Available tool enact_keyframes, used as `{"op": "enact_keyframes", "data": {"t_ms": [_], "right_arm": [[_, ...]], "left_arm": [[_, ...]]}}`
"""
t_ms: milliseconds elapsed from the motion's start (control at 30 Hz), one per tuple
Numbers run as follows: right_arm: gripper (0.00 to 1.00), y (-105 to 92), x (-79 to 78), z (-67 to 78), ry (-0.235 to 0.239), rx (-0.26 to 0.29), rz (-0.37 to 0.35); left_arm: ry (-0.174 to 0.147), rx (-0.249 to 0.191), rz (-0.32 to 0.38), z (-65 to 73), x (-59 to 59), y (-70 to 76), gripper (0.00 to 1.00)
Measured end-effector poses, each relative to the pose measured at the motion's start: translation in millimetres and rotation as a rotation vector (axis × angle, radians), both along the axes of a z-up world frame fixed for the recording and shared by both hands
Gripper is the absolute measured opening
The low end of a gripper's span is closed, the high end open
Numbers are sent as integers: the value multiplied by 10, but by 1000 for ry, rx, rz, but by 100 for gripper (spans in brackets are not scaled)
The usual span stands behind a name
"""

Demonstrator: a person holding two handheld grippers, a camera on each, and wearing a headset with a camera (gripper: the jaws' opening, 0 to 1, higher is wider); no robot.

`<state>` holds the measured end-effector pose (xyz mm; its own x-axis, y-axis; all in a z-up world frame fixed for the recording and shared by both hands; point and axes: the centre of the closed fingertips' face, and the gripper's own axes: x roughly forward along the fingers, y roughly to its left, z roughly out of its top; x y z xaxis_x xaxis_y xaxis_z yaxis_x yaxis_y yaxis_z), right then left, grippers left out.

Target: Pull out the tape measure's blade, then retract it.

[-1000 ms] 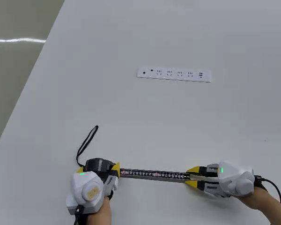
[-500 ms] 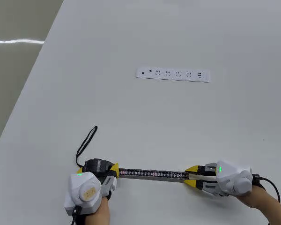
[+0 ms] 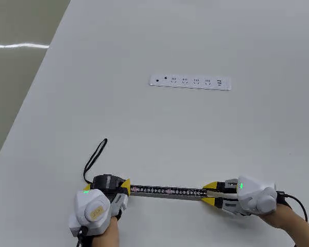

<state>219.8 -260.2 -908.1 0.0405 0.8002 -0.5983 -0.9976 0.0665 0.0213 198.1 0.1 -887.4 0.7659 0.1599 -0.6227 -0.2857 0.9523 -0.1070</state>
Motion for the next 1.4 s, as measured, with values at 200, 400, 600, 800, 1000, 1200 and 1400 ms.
{"op": "enact_keyframes", "data": {"t_ms": [200, 400, 600, 800, 1000, 1200, 1400], "right_arm": [[13, 37, 4, 9, 0, 3, 2], [13, 77, 5, 18, 1, 5, 4], [13, 120, 4, 30, 0, 10, 10], [13, 183, 3, 53, -3, 16, 17], [13, 228, -6, 70, -4, 17, 25], [13, 253, -7, 79, -5, 16, 28], [13, 284, -13, 82, -7, 17, 30]], "left_arm": [[-1, -4, 0, 0, -2, 1, 61], [-3, -8, 1, -3, -1, 2, 61], [-2, -14, -2, -4, -1, 4, 61], [-2, -22, -4, -4, -3, 8, 61], [-4, -23, -7, -1, -2, 10, 62], [-5, -25, -8, 1, -1, 12, 62], [-5, -31, -9, 10, -3, 15, 62]]}}
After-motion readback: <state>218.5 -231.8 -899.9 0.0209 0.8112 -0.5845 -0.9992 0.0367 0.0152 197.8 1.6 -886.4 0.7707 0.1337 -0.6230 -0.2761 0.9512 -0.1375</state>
